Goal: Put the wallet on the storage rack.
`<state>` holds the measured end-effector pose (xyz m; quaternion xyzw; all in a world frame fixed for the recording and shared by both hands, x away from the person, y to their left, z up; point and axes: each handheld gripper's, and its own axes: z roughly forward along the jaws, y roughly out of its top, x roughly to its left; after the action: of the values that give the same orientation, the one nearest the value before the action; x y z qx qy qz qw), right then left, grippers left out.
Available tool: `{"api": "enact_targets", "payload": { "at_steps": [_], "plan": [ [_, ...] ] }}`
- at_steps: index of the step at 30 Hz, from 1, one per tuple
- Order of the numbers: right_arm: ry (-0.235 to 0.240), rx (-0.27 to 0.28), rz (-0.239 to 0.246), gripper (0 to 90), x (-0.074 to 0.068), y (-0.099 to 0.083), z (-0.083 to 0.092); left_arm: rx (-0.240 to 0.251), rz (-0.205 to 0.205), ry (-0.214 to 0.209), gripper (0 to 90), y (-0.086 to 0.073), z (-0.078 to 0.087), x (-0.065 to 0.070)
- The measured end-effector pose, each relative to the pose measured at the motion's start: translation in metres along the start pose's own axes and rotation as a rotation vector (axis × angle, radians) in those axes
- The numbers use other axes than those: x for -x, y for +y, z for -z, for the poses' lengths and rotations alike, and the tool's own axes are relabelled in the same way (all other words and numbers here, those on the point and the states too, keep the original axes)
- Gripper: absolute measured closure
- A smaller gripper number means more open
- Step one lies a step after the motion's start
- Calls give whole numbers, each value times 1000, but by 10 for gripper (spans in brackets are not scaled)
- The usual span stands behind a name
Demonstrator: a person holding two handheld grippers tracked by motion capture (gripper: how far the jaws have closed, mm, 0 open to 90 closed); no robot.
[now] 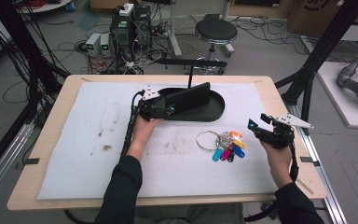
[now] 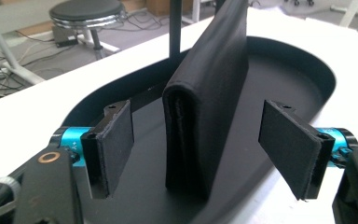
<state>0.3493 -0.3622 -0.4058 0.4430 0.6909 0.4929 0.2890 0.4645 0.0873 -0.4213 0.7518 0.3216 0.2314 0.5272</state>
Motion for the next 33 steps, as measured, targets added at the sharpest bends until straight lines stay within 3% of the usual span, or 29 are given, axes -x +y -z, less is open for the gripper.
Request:
{"api": "enact_targets", "payload": {
  "at_steps": [3,6,9,12,14,19,21,26,29,33],
  "plan": [
    [0,-3,7,364,-2,0,0,25,27,1,265,0,24,3],
    [-1,6,17,364,-3,1,1,35,24,9,264,-1,54,5],
    [6,-7,3,357,-2,0,0,3,17,25,265,-4,87,7],
    [13,-9,2,352,-1,0,0,-6,60,29,264,-11,120,11],
    [16,-22,-4,344,-2,0,0,10,86,51,264,-19,143,14],
    [12,-31,-4,337,-3,-1,3,15,76,133,234,-45,185,24],
    [-2,-24,5,338,-3,-4,5,12,65,171,234,-55,195,25],
    [-25,-23,12,338,2,-9,18,14,61,211,234,-67,204,20],
    [-32,-23,13,334,6,-12,23,29,78,199,233,-66,200,18],
    [-41,-28,3,328,11,-15,25,29,38,201,233,-63,192,24]
  ]
}}
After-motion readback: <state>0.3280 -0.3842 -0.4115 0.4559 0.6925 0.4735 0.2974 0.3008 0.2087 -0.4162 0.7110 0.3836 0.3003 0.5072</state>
